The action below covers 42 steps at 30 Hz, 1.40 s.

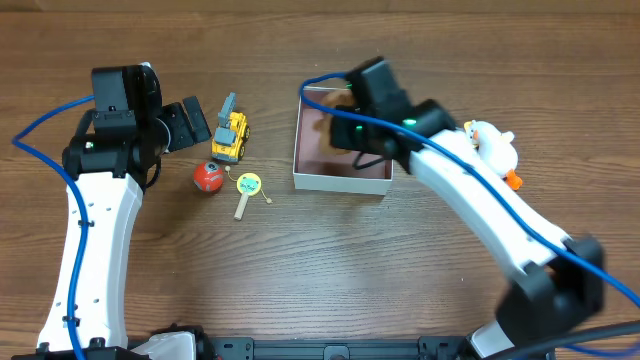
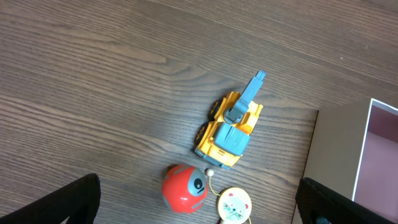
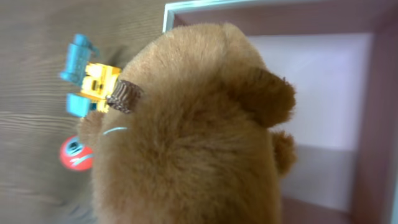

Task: Pack container
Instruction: 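Carry the bear left into the white box and release it, then grasp the white plush duck with the right gripper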

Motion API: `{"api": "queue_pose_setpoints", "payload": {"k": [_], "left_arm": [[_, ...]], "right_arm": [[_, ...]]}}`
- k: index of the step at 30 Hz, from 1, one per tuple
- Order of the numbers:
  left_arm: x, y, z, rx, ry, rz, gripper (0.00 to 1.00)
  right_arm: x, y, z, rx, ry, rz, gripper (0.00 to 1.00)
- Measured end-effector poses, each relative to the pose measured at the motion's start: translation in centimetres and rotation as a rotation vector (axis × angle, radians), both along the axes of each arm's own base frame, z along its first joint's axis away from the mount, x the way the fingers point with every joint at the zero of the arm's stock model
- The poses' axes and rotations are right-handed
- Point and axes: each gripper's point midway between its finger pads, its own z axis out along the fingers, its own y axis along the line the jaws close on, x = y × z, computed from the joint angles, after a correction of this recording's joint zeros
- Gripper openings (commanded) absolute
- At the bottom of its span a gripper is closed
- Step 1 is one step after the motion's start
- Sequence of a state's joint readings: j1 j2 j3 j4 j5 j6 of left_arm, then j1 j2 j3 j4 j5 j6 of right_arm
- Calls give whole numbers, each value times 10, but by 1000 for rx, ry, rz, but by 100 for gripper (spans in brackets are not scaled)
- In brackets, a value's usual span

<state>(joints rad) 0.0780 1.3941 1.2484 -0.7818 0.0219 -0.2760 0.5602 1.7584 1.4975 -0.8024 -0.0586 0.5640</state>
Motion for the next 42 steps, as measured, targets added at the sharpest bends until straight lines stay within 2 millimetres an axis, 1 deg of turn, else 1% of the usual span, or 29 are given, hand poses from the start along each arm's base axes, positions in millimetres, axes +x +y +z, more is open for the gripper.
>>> {"api": "queue_pose_setpoints", "payload": {"k": [1, 3, 4, 6, 8, 9, 11, 12, 13, 15, 16, 17, 25, 27, 28, 30, 31, 32, 33, 34, 35, 36, 37, 38, 39, 40, 41, 42], "left_arm": [[0, 0, 0, 0, 0, 0, 100], [0, 0, 0, 0, 0, 0, 100], [0, 0, 0, 0, 0, 0, 100], [0, 0, 0, 0, 0, 0, 100], [0, 0, 0, 0, 1, 0, 100], [0, 0, 0, 0, 0, 0, 100], [0, 0, 0, 0, 0, 0, 100], [0, 0, 0, 0, 0, 0, 100], [0, 0, 0, 0, 0, 0, 100], [0, 0, 0, 2, 1, -2, 100], [0, 0, 0, 2, 0, -3, 100], [0, 0, 0, 2, 0, -3, 100], [0, 0, 0, 9, 1, -12, 100], [0, 0, 0, 9, 1, -11, 100], [0, 0, 0, 9, 1, -11, 100], [0, 0, 0, 9, 1, -12, 100], [0, 0, 0, 9, 1, -12, 100], [0, 0, 0, 9, 1, -12, 100], [0, 0, 0, 9, 1, -11, 100], [0, 0, 0, 9, 1, -12, 100], [0, 0, 0, 9, 1, -12, 100], [0, 0, 0, 9, 1, -12, 100], [0, 0, 0, 9, 1, -12, 100], [0, 0, 0, 9, 1, -12, 100], [0, 0, 0, 9, 1, -12, 100], [0, 0, 0, 9, 0, -12, 100], [0, 0, 0, 9, 1, -12, 100], [0, 0, 0, 9, 1, -12, 100]], "right_arm": [[4, 7, -18, -15, 19, -2, 4], [10, 10, -43, -41, 40, -12, 4], [13, 11, -51, -48, 41, -17, 6], [18, 12, -56, -55, 29, -15, 9], [24, 14, -55, -51, 2, -9, 25], [24, 15, -55, -50, -2, -5, 31], [26, 17, -55, -46, -12, 6, 57], [27, 18, -55, -45, -15, 8, 68], [28, 19, -56, -48, -21, 24, 76], [28, 19, -59, -54, -22, 37, 88], [28, 20, -59, -55, -23, 43, 96], [28, 20, -59, -55, -25, 44, 100], [28, 20, -57, -81, -47, 97, 100], [27, 17, -50, -94, -50, 101, 100], [25, 12, -41, -107, -56, 94, 100], [24, -10, -1, -127, -117, 52, 100], [25, -33, 25, -147, -157, 0, 100], [25, -53, 41, -162, -180, -44, 100], [29, -89, 66, -188, -220, -130, 100], [32, -130, 86, -222, -249, -232, 100], [33, -162, 96, -249, -255, -311, 100], [32, -196, 97, -282, -237, -390, 100], [31, -226, 94, -309, -208, -455, 100], [32, -251, 85, -332, -178, -503, 100], [32, -277, 69, -358, -132, -532, 100], [33, -290, 53, -366, -94, -521, 100], [36, -299, 32, -362, -48, -487, 100], [33, -309, 1, -357, 36, -440, 100]]}}
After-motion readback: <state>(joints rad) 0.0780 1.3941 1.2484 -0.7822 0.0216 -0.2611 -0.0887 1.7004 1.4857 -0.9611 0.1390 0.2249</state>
